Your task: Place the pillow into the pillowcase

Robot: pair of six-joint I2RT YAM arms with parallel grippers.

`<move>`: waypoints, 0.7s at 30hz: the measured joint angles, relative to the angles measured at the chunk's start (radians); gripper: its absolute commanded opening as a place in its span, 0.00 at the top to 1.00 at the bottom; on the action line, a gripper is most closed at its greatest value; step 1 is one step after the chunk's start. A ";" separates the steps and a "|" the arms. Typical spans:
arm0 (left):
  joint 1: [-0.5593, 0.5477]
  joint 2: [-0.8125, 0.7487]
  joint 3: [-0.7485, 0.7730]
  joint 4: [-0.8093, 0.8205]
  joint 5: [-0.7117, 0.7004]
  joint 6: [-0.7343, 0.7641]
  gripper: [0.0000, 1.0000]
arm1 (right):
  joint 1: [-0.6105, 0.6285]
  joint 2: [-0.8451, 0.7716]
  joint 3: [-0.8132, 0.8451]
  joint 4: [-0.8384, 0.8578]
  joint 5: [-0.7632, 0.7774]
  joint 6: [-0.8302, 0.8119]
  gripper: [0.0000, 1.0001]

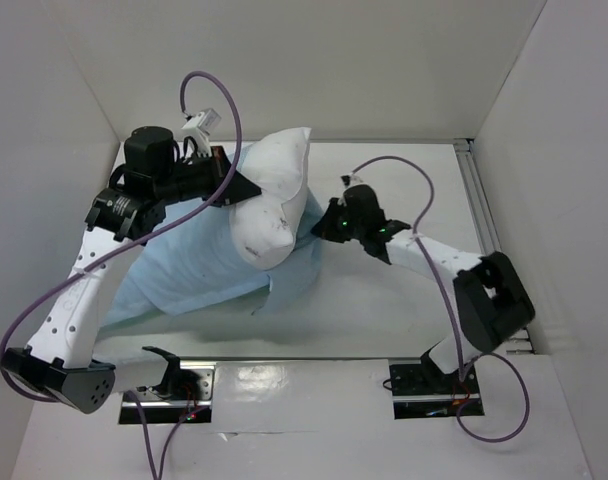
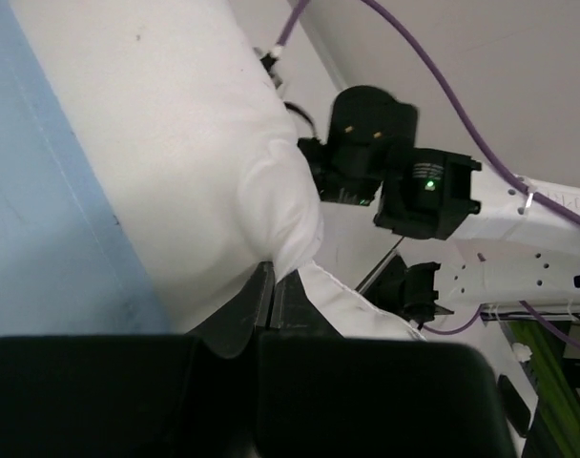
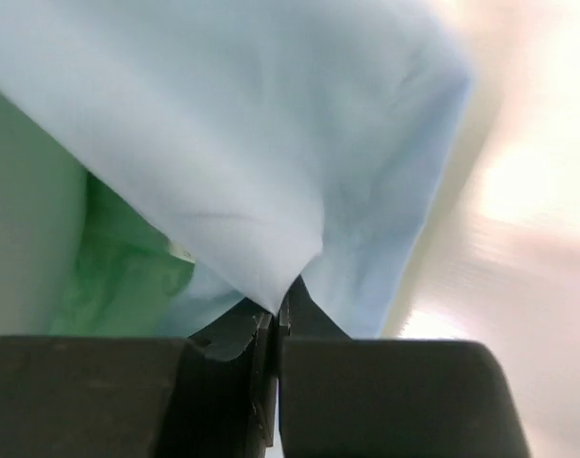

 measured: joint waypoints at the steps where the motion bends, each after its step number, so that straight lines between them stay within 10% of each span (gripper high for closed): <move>1: 0.008 -0.005 -0.016 0.016 0.016 -0.009 1.00 | -0.036 -0.047 -0.022 -0.014 -0.002 -0.002 1.00; 8: 0.037 -0.037 -0.193 0.163 0.127 -0.053 1.00 | -0.225 -0.285 -0.050 -0.124 -0.060 -0.072 1.00; 21: -0.019 -0.023 -0.457 0.520 0.263 -0.287 1.00 | -0.263 -0.200 -0.100 -0.282 -0.056 -0.063 1.00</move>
